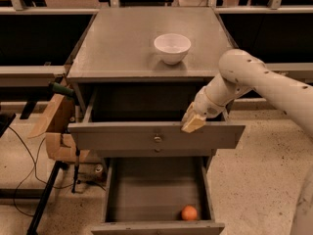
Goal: Open top drawer
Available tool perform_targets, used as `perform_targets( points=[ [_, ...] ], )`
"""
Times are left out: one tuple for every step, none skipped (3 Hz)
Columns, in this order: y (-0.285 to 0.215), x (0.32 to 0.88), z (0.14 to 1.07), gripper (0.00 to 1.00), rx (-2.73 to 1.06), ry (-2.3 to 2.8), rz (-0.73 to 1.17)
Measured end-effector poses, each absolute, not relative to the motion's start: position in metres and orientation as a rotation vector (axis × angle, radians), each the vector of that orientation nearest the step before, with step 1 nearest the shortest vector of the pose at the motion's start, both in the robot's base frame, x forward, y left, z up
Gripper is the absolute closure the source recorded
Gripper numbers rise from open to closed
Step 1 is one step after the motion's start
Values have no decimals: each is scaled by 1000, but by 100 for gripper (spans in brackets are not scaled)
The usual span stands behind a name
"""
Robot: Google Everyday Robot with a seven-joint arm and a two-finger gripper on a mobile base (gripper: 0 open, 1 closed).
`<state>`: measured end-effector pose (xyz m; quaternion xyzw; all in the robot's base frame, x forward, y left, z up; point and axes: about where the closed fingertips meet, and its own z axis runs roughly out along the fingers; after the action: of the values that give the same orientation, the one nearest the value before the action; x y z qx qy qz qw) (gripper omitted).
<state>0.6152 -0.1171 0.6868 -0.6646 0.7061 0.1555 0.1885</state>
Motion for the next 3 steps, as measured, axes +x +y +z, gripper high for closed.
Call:
perform_targets(
  points=[
    [-117,602,691,35,-1859,1980,457],
    [-118,595,695,10,-1844,1977,462],
    [-118,594,695,0,-1844,1977,463]
  ],
)
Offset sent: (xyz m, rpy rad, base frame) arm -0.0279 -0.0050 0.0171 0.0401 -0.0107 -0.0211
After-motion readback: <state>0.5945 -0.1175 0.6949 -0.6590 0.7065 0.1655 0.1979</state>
